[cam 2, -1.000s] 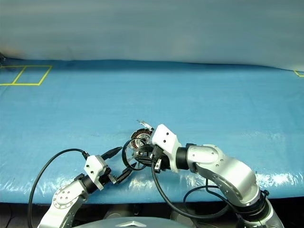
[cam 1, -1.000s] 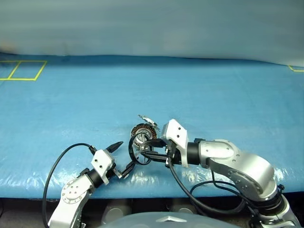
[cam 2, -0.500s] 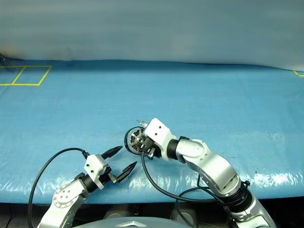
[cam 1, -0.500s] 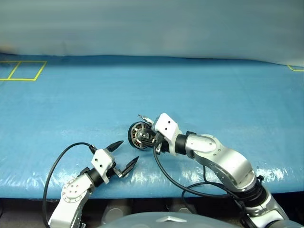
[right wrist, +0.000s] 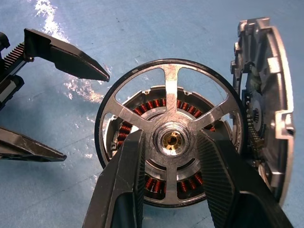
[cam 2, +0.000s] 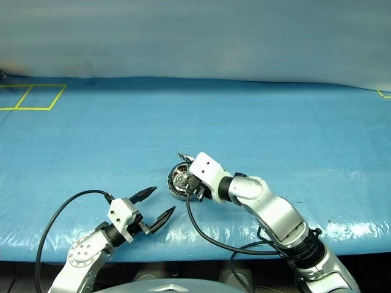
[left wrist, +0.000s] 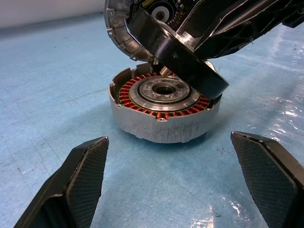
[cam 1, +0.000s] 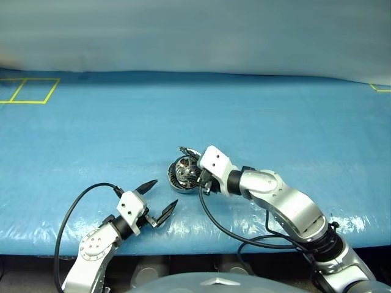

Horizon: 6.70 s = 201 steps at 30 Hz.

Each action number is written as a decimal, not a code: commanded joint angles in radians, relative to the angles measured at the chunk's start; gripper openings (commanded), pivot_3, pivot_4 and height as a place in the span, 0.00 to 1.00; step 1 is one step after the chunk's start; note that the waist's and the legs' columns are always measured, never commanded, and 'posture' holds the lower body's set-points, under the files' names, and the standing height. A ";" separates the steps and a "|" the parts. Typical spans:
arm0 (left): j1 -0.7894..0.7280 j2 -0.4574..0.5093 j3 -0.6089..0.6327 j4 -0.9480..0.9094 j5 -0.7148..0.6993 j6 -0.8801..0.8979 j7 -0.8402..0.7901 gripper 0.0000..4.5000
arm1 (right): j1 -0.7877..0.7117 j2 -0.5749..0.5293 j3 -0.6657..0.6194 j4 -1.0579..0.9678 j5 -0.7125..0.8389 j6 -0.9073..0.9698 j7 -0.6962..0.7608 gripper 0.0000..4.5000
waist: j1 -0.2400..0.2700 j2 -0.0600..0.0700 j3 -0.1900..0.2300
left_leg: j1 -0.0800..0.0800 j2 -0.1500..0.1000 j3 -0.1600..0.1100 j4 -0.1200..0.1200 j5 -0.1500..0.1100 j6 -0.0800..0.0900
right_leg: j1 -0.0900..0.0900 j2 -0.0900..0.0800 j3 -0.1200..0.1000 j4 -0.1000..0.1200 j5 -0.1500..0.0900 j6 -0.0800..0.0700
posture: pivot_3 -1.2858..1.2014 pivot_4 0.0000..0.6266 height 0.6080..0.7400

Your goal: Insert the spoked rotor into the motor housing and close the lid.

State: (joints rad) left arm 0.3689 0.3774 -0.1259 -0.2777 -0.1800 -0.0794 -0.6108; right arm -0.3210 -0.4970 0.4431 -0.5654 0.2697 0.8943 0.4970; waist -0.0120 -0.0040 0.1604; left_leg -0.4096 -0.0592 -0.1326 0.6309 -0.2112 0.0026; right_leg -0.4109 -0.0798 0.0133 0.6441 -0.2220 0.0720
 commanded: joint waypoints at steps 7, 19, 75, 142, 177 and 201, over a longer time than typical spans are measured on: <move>0.003 -0.002 0.006 -0.010 -0.004 -0.035 0.003 1.00 | -0.031 0.001 0.019 -0.022 -0.031 -0.008 0.028 0.30 | -0.001 0.000 0.000 | 0.000 0.000 0.000 0.000 0.000 0.000 | 0.000 0.000 0.000 0.000 0.000 0.000 | 0.52 0.24 1.00; 0.009 -0.006 0.006 -0.008 -0.003 -0.041 0.008 1.00 | -0.024 0.015 -0.020 -0.044 -0.008 0.008 0.051 0.78 | -0.001 0.000 0.000 | 0.000 0.000 0.000 0.000 0.000 0.000 | 0.000 0.000 0.000 0.000 0.000 0.000 | 0.52 0.24 1.00; 0.041 -0.017 0.001 0.002 -0.003 -0.050 0.011 1.00 | -0.024 0.236 -0.259 0.219 0.278 -0.064 0.020 0.01 | -0.014 0.002 0.000 | 0.002 0.001 0.002 -0.002 0.001 0.000 | 0.000 0.002 0.002 0.000 0.006 -0.004 | 0.52 0.24 1.00; 0.065 -0.011 0.010 -0.004 -0.007 -0.050 0.014 1.00 | 0.193 0.309 -0.012 0.193 -0.093 -0.253 -0.145 0.74 | -0.012 0.002 0.000 | 0.007 0.002 0.002 -0.002 0.001 0.000 | 0.000 0.001 0.003 0.000 0.002 -0.002 | 0.52 0.24 1.00; 0.063 -0.009 0.009 -0.004 -0.003 -0.051 0.015 1.00 | 0.138 0.306 0.084 0.197 -0.227 -0.097 -0.170 0.67 | -0.015 0.001 -0.001 | 0.009 0.003 0.002 -0.003 0.001 -0.001 | 0.001 0.002 0.003 0.000 0.001 -0.003 | 0.52 0.24 1.00; 0.064 -0.006 0.007 -0.014 -0.008 -0.036 0.015 1.00 | 0.143 0.338 0.049 0.210 -0.220 -0.049 -0.173 0.67 | -0.016 0.002 -0.001 | 0.010 0.004 0.002 -0.004 0.000 -0.001 | 0.001 0.002 0.003 0.000 0.001 -0.003 | 0.52 0.24 1.00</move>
State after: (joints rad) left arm 0.4352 0.3655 -0.1249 -0.2708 -0.1784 -0.1121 -0.5916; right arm -0.1897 -0.1579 0.4861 -0.3840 0.0487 0.7942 0.3285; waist -0.0278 -0.0025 0.1592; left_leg -0.3998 -0.0554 -0.1307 0.6270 -0.2108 0.0013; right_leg -0.4103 -0.0780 0.0158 0.6441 -0.2213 0.0685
